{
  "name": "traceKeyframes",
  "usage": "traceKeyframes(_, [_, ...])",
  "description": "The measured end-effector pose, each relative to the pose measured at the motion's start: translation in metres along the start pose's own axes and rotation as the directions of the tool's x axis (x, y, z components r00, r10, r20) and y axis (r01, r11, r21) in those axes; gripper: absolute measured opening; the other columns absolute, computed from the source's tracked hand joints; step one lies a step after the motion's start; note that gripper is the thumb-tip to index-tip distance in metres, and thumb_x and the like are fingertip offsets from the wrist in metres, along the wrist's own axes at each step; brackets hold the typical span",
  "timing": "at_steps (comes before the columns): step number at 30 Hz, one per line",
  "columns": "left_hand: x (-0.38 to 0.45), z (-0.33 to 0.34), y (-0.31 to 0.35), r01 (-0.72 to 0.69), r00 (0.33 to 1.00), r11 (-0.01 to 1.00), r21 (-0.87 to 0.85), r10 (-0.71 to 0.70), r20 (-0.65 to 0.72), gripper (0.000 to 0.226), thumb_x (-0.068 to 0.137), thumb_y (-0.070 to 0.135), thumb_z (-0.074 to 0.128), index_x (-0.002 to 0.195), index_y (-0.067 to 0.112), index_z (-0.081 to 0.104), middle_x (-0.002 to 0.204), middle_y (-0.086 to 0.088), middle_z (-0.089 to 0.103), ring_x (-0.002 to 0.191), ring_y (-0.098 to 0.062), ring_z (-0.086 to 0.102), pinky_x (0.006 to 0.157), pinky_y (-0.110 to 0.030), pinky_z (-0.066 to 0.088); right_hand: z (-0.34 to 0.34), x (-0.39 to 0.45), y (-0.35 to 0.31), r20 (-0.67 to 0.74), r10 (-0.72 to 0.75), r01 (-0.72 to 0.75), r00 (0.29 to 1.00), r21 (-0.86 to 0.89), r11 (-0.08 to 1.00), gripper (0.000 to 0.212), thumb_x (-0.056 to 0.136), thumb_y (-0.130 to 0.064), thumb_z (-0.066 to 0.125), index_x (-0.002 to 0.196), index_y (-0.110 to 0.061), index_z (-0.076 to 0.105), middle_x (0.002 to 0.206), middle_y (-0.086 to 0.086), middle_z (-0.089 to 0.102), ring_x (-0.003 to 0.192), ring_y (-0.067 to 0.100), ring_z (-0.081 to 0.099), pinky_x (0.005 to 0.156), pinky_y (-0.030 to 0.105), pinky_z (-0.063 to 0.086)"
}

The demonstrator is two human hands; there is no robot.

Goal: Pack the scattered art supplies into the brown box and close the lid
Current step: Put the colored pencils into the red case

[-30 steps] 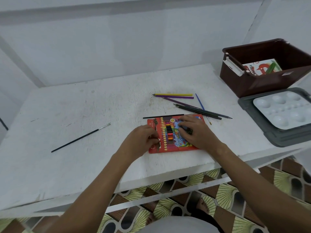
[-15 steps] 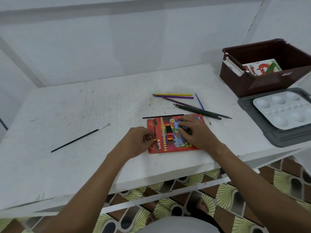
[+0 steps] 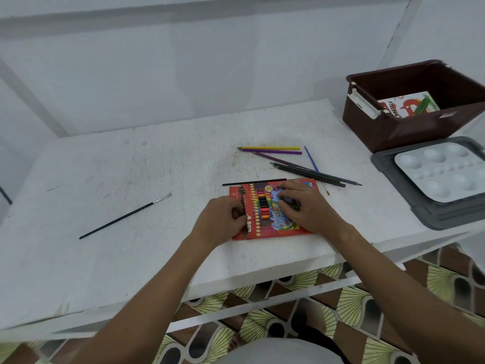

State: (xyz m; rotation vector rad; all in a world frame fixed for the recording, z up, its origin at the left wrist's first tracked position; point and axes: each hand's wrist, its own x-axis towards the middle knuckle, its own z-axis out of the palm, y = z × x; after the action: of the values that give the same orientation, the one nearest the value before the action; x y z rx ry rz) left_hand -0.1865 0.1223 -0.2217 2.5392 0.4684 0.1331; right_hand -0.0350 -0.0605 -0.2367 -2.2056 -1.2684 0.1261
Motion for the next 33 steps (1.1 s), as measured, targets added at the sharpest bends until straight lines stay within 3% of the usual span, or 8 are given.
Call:
traceKeyframes(3, [-0.005,0.003,0.0,-0.039,0.998,0.998,0.039,0.04,-0.047,0.024,0.085,0.037,0.063,0.093,0.015,0.065,0.085,0.009,0.061,0.071,-0.005,0.054,0.061,-0.011,0.038,0.0,0.001,0.001,0.004,0.0,0.0,1.0,0.004,1.0,0.031,0.091,-0.027,0.06,0.115,-0.008,0.065,0.13,0.004,0.058,0.121,0.011,0.05,0.092,0.003,0.029])
traceKeyframes(6, [-0.008,0.002,0.001,-0.066,0.996,0.996,0.053,0.069,-0.059,0.024,0.086,0.036,0.063,0.094,0.014,0.063,0.081,0.012,0.053,0.067,-0.005,0.05,0.058,-0.009,0.033,-0.002,0.0,0.004,0.022,-0.016,0.015,1.0,0.019,1.0,0.034,0.092,-0.028,0.058,0.119,-0.009,0.063,0.131,0.005,0.057,0.122,0.011,0.049,0.099,0.019,0.041])
traceKeyframes(8, [-0.007,-0.001,0.0,-0.067,0.997,0.998,0.017,0.068,-0.038,0.026,0.084,0.038,0.065,0.097,0.015,0.065,0.082,0.011,0.058,0.068,-0.005,0.053,0.06,-0.008,0.036,-0.002,-0.001,0.007,0.028,-0.024,0.023,0.999,0.028,0.999,0.036,0.092,-0.029,0.058,0.122,-0.008,0.061,0.132,0.005,0.057,0.126,0.013,0.047,0.103,0.03,0.044])
traceKeyframes(13, [-0.004,-0.013,-0.006,-0.04,0.999,0.997,-0.06,0.042,0.031,0.024,0.084,0.033,0.069,0.104,0.02,0.072,0.09,0.007,0.069,0.075,-0.003,0.06,0.065,-0.005,0.041,-0.006,-0.003,0.008,0.057,-0.01,0.009,0.998,0.013,1.0,0.041,0.092,-0.034,0.057,0.127,-0.011,0.058,0.138,0.006,0.052,0.132,0.016,0.041,0.108,0.034,0.039])
traceKeyframes(21, [0.016,-0.024,-0.005,0.044,0.982,0.992,-0.122,-0.02,0.186,0.017,0.087,0.027,0.066,0.101,0.021,0.074,0.094,0.007,0.072,0.082,-0.004,0.066,0.071,-0.019,0.054,-0.01,-0.003,0.01,0.095,-0.007,0.009,0.995,-0.024,1.0,0.045,0.092,-0.04,0.055,0.13,-0.014,0.056,0.142,0.003,0.047,0.135,0.015,0.036,0.11,0.034,0.034])
traceKeyframes(26, [0.066,-0.035,-0.008,0.054,0.998,0.998,-0.034,-0.055,-0.007,0.017,0.089,0.026,0.062,0.1,0.017,0.071,0.088,0.008,0.064,0.08,-0.007,0.058,0.064,-0.014,0.041,-0.012,-0.007,0.014,0.083,0.015,-0.015,0.996,-0.011,1.0,0.045,0.092,-0.038,0.057,0.13,-0.015,0.056,0.144,0.001,0.044,0.136,0.013,0.033,0.109,0.026,0.03])
traceKeyframes(29, [0.104,-0.031,-0.012,-0.004,0.997,0.999,0.044,0.008,-0.078,0.027,0.09,0.028,0.061,0.112,0.015,0.065,0.098,0.001,0.061,0.086,-0.015,0.057,0.076,-0.021,0.039,-0.012,-0.007,0.017,0.089,0.026,-0.028,0.996,0.02,0.999,0.046,0.091,-0.039,0.058,0.13,-0.015,0.055,0.144,0.0,0.044,0.137,0.012,0.033,0.109,0.028,0.032])
traceKeyframes(33, [0.149,-0.027,-0.014,-0.033,0.999,0.985,0.17,0.038,-0.024,0.042,0.093,0.026,0.057,0.133,0.016,0.051,0.128,-0.01,0.05,0.113,-0.026,0.052,0.094,-0.033,0.041,-0.011,-0.007,0.019,0.076,0.022,-0.026,0.997,0.041,0.999,0.046,0.09,-0.04,0.059,0.129,-0.016,0.056,0.143,-0.001,0.045,0.136,0.012,0.034,0.108,0.028,0.034])
